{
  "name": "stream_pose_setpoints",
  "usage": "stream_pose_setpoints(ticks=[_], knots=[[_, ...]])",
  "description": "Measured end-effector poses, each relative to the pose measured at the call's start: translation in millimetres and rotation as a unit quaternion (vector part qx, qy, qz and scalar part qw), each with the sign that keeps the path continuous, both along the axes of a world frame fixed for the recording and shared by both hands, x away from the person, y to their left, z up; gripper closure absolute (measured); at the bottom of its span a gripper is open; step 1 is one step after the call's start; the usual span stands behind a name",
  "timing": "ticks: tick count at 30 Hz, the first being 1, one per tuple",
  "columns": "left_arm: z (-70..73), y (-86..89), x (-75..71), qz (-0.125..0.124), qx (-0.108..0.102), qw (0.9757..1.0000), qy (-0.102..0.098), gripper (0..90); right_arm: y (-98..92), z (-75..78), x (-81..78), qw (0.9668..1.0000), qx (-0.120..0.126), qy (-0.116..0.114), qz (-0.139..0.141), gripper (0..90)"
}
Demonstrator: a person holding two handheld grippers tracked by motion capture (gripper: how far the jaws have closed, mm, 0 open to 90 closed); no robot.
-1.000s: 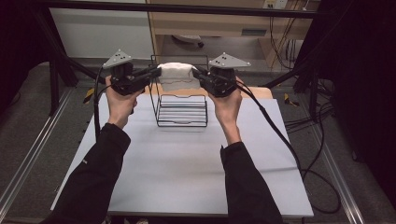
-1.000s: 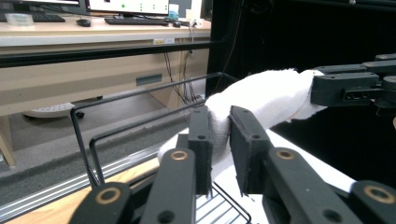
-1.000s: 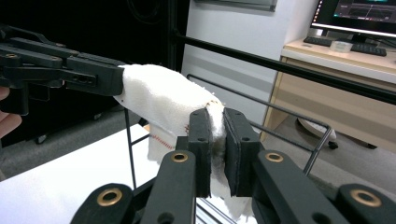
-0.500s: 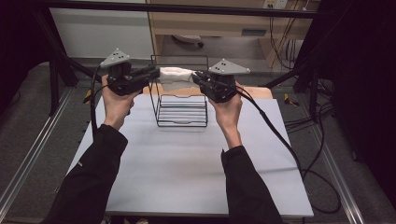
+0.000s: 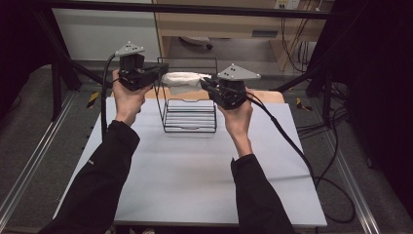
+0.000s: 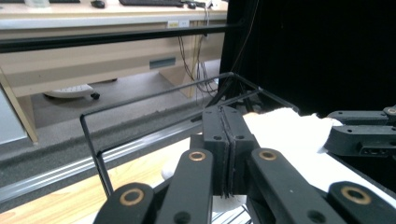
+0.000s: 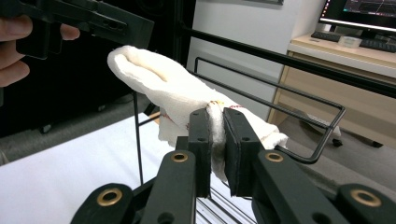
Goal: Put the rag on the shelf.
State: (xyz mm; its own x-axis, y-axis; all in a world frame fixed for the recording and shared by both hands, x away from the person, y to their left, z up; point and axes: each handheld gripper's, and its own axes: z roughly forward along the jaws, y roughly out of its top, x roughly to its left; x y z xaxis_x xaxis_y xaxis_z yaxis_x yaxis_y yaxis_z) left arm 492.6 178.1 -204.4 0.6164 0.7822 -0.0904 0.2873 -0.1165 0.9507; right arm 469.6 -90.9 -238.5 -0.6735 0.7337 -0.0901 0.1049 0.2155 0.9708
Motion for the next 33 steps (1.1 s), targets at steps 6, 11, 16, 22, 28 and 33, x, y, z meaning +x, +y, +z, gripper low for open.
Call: stream_pose_setpoints(ticks=[6,11,16,22,28,33], knots=[[-8.1,-0.8,-5.3,-0.019,0.004,0.9998,0.011,89.1,-1.2,-2.5,-1.5,1.0,-0.002,0.001,0.001,81.6],[-15.6,-3.3,-10.1,-0.025,0.024,0.9994,0.01,89.1,-1.8,-4.6,-1.8,1.0,0.0,0.006,0.003,80.5],[-23.0,-4.5,-10.3,-0.028,0.029,0.9991,0.014,89.1,-3.0,-3.2,-4.2,0.9999,-0.004,0.007,0.012,76.2],[-33.4,-6.7,-6.8,-0.024,0.031,0.9989,0.023,89.2,-8.2,3.1,-9.1,0.9997,0.013,0.003,0.019,68.6],[-42.2,-9.1,-4.1,-0.021,0.037,0.9987,0.027,89.2,-6.3,0.2,-6.7,0.9994,0.003,0.025,0.023,80.7],[-50.1,-11.0,-3.9,-0.022,0.043,0.9986,0.023,89.2,3.2,-14.5,2.5,0.9982,-0.018,0.055,0.015,87.1]])
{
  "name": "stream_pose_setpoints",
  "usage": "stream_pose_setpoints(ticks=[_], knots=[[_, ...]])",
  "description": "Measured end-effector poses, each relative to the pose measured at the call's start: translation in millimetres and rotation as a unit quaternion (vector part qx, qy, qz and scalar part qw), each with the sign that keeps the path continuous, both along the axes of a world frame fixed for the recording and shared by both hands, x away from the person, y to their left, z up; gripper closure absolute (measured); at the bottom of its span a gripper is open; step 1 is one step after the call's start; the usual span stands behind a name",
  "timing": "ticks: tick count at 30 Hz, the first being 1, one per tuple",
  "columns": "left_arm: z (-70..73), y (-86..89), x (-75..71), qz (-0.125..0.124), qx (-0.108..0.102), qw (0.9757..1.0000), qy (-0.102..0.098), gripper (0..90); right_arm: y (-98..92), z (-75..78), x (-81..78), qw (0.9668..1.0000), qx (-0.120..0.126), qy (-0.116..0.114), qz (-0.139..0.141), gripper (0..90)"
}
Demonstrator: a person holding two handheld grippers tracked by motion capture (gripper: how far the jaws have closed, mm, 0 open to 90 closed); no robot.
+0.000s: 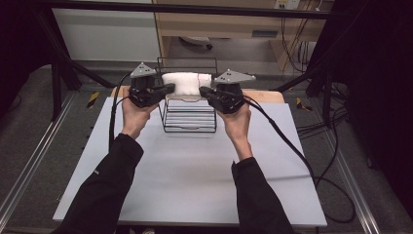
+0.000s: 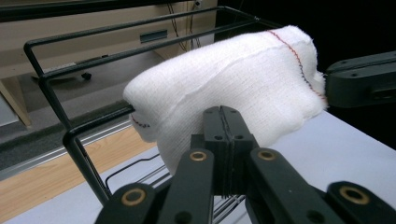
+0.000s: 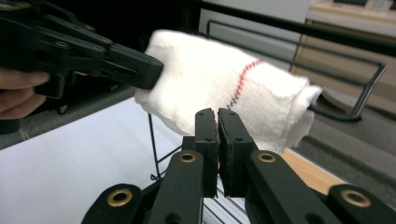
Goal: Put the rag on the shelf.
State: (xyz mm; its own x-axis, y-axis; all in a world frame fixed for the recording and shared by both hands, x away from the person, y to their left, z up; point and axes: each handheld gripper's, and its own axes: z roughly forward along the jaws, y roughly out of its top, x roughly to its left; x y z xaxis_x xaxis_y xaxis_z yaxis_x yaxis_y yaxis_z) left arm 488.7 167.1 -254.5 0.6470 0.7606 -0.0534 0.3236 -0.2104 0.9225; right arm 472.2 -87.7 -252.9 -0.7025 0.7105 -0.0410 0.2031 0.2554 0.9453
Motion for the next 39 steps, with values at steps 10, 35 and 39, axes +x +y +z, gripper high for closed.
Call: stream_pose_setpoints(ticks=[10,35,39], knots=[[-7.4,-2.5,5.9,0.01,0.002,0.9999,-0.006,89.0,6.7,-13.4,19.3,0.9995,0.001,0.014,-0.028,87.8],[-24.2,21.9,-35.9,-0.024,0.032,0.9992,0.005,48.5,-30.1,-4.3,-15.6,0.9994,0.015,0.032,-0.003,34.5],[-38.5,29.0,-41.2,-0.031,0.042,0.9984,0.024,36.3,-48.3,-13.7,-21.1,0.9986,0.017,0.05,-0.011,25.4]])
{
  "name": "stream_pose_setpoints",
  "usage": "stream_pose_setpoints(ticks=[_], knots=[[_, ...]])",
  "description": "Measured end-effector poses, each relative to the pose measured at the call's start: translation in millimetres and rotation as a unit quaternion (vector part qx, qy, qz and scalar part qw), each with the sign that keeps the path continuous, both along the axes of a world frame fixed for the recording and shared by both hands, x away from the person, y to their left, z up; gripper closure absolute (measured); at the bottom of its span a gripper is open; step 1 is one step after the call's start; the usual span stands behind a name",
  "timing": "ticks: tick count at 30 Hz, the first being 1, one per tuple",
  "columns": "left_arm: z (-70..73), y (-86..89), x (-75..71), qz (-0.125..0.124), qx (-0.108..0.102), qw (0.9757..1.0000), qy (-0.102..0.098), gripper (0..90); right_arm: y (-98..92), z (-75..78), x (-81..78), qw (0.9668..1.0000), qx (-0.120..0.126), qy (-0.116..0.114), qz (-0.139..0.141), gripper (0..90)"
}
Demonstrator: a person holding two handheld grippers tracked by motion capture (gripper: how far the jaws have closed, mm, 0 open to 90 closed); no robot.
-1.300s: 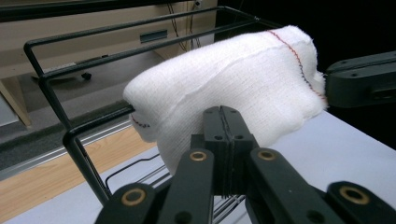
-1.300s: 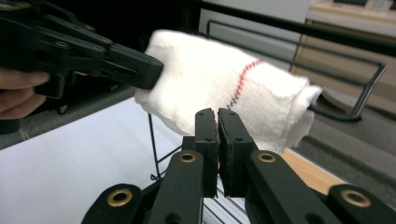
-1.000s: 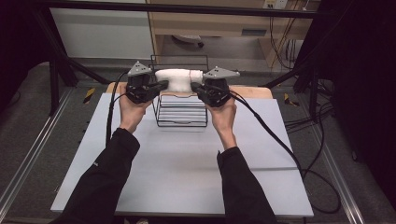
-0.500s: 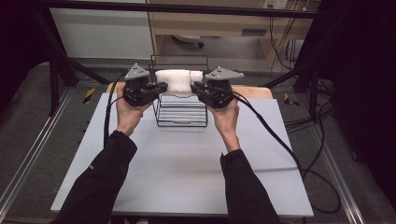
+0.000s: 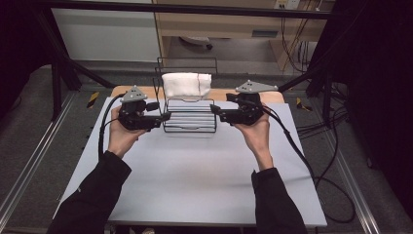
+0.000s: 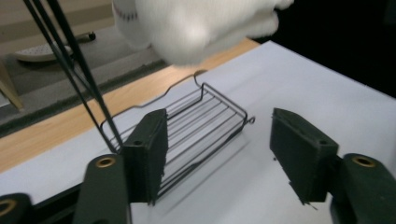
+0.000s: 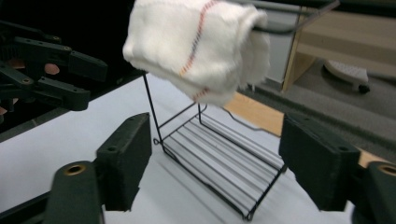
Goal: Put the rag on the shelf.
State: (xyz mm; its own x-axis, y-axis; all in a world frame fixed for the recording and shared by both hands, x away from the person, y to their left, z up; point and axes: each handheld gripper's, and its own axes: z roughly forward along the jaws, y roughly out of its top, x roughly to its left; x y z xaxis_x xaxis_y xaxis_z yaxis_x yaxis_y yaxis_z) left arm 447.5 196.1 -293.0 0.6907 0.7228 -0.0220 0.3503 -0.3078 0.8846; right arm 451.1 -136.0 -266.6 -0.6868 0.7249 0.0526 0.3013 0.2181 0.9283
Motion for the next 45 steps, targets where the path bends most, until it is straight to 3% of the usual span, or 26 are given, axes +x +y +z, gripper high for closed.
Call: stream_pose_setpoints(ticks=[9,18,26,34,40,45], knots=[[-35.7,18.5,-10.6,0.009,0.013,0.9996,0.022,17.7,-32.0,-25.8,-12.0,0.9996,0.012,0.026,-0.007,7.8],[-68.8,41.7,-24.2,0.022,0.029,0.9985,0.042,6.0,-57.0,-58.6,-23.0,0.9989,0.015,0.044,0.001,3.2],[-97.7,58.0,-42.3,0.025,0.018,0.9982,0.052,5.0,-69.8,-95.1,-36.5,0.9978,0.008,0.065,0.01,0.7],[-124.3,73.8,-58.3,0.031,0.026,0.997,0.065,5.3,-82.5,-131.9,-52.3,0.9954,0.004,0.093,0.022,0.4],[-130.7,85.0,-67.7,0.037,0.031,0.9968,0.064,5.5,-98.3,-155.5,-62.0,0.9937,-0.001,0.111,0.017,0.4],[-135.4,92.3,-73.7,0.038,0.025,0.997,0.063,5.8,-114.6,-166.1,-70.3,0.9931,0.004,0.117,0.007,0.4]])
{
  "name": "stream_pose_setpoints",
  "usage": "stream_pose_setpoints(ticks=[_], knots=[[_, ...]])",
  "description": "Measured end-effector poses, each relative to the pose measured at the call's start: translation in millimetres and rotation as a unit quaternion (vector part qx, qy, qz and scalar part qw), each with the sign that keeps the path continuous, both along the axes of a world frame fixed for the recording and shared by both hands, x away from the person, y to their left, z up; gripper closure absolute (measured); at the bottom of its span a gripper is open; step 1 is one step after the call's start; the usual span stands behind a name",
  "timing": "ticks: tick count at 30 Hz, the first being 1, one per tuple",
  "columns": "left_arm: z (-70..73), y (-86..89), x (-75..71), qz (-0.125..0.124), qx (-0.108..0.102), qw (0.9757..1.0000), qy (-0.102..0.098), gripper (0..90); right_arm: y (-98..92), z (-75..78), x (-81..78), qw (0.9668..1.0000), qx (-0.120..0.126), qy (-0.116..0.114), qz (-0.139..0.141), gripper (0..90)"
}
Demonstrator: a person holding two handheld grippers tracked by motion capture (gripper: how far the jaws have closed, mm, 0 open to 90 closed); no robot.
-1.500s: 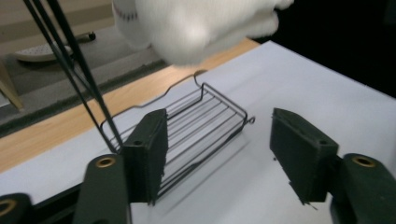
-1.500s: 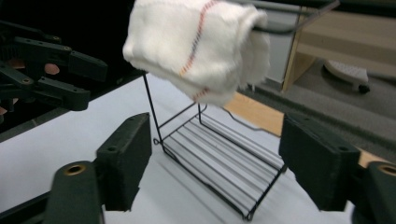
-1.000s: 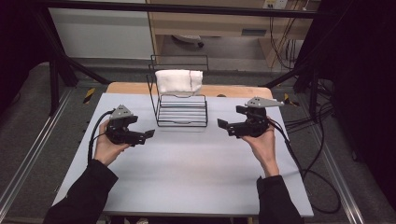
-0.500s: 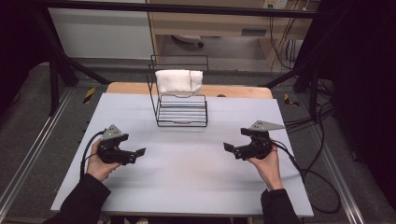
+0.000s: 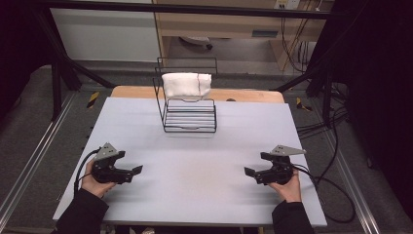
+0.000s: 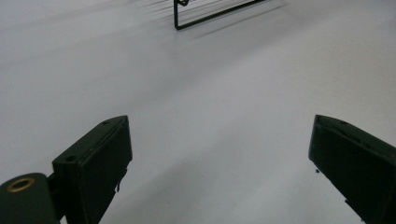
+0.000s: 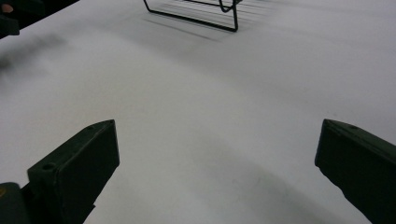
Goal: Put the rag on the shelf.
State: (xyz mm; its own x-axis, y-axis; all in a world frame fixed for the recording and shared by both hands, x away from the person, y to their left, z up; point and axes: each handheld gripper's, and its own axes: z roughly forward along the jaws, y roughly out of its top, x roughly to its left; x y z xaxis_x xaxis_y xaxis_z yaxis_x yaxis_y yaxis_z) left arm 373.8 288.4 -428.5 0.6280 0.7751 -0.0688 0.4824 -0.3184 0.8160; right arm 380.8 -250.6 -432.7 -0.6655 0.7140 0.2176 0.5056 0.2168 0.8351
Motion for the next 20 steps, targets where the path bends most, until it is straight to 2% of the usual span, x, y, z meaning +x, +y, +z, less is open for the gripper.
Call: stream_pose_setpoints(ticks=[10,14,20], knots=[[-7.3,7.2,-4.5,0.003,0.002,1.0,0.001,6.0,-18.8,-9.2,-11.1,0.9999,-0.002,0.009,-0.013,0.4],[-10.2,10.0,-5.1,0.005,0.005,1.0,0.005,6.0,-18.8,-8.8,-12.0,0.9998,0.007,0.007,-0.014,0.4],[-10.8,11.7,-5.7,0.007,0.002,1.0,0.006,6.0,-18.2,-9.1,-12.5,0.9999,0.004,0.01,-0.013,0.4]])
